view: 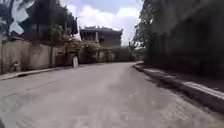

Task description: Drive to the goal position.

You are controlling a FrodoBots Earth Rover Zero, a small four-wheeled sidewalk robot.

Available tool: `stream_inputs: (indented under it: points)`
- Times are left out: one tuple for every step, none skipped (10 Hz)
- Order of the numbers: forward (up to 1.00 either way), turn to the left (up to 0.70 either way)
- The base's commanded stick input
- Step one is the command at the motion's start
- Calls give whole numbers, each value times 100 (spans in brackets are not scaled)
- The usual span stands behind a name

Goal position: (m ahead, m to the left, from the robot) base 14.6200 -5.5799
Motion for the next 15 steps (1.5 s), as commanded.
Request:
stream_inputs:
  points:
    - [100,0]
    - [100,0]
    - [100,0]
    - [100,0]
    - [100,0]
    - [100,0]
    - [100,0]
    - [100,0]
    - [100,0]
    - [100,0]
    - [100,0]
    - [100,0]
    - [100,0]
    - [100,0]
    - [100,0]
